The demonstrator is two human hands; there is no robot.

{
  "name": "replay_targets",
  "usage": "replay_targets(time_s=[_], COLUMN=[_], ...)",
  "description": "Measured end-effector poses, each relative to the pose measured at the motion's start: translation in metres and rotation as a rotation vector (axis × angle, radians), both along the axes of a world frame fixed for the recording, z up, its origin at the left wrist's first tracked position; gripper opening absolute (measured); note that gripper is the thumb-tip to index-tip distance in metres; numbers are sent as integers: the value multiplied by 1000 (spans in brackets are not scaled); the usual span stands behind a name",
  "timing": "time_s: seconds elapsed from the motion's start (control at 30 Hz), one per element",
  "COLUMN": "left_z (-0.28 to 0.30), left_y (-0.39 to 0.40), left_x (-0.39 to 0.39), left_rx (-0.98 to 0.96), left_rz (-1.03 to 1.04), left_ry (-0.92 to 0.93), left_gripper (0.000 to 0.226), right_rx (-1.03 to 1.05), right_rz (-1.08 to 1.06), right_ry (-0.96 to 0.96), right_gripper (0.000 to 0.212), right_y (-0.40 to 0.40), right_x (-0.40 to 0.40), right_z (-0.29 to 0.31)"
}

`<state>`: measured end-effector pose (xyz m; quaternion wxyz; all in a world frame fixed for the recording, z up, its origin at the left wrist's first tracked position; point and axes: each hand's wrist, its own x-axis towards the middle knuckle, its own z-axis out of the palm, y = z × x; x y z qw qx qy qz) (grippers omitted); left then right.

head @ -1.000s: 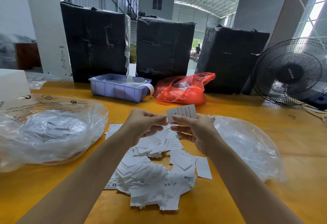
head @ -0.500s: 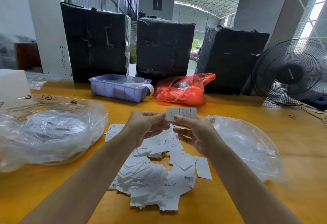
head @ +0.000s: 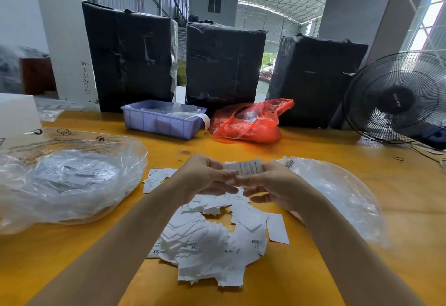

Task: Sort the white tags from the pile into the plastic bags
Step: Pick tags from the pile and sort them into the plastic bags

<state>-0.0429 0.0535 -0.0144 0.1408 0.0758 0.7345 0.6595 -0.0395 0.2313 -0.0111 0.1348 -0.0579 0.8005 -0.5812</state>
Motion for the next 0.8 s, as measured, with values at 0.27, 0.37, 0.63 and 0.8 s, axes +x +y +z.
replay_targets(time_s=[0.27,0.37,0.63,0.8], left_z=[-3,-4,-8,-12], left_y=[3,5,7,9], left_x=[0,-1,-3,-5], left_rx=[0,53,30,0], left_rz=[-16,43,66,140], left_ry=[26,41,57,79], left_gripper=[19,23,21,26], right_rx=[-219,-199,19,154], right_rz=[-153,-243,-123,72], right_ry=[78,256,415,256], right_gripper=[19,8,13,26], right_y=[0,-2,-7,-11], right_x=[-1,-3,-3,1], right_z=[5,3,-4,-2])
